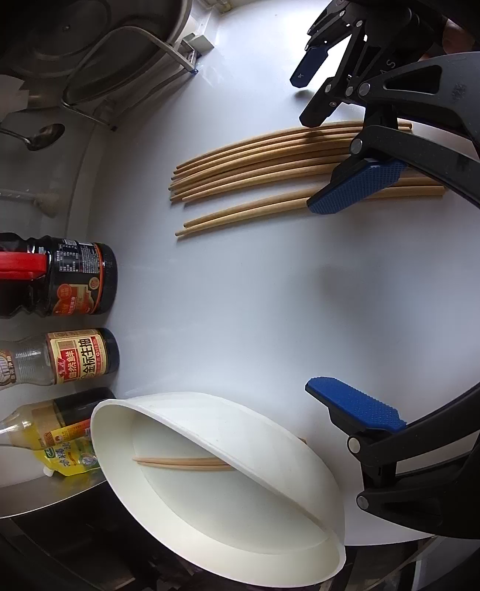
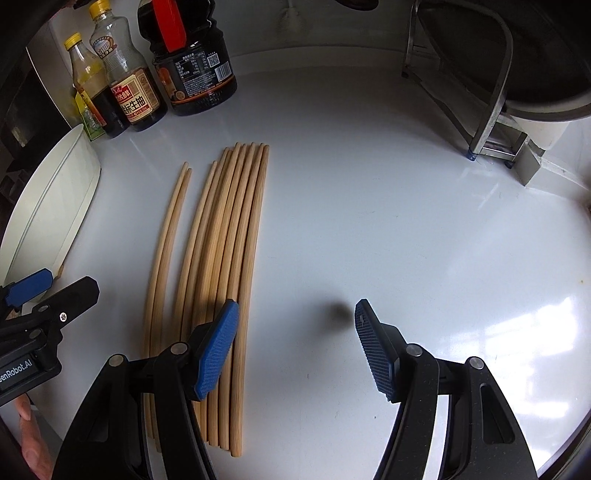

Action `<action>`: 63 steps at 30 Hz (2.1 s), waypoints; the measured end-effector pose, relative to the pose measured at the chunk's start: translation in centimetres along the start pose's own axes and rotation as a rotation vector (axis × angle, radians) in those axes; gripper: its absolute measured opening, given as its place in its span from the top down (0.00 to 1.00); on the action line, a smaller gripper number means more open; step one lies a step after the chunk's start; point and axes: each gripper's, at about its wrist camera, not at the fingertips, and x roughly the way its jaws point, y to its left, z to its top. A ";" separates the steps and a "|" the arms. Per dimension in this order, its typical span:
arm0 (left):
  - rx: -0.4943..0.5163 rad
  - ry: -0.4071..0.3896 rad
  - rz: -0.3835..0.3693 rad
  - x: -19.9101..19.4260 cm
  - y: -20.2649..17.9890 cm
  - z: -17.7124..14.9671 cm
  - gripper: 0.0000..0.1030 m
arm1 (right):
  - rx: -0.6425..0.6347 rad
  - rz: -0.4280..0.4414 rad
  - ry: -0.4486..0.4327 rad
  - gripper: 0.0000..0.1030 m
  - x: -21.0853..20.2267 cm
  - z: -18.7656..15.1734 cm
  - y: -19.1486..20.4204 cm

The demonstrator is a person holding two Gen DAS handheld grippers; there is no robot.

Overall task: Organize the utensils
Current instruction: 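Lower both grippers onto the remaining chopsticks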

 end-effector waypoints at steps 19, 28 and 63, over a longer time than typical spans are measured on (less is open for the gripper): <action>-0.004 0.017 0.002 0.6 -0.3 0.1 0.14 | -0.059 -0.045 -0.014 0.39 0.5 0.3 0.3; -0.008 0.020 0.005 0.6 -0.3 0.1 0.14 | -0.058 -0.077 -0.023 0.39 0.6 0.4 -0.8; 0.024 0.044 0.028 2.6 -2.6 -1.2 0.10 | -0.042 -0.064 -0.047 0.39 0.4 0.2 -2.5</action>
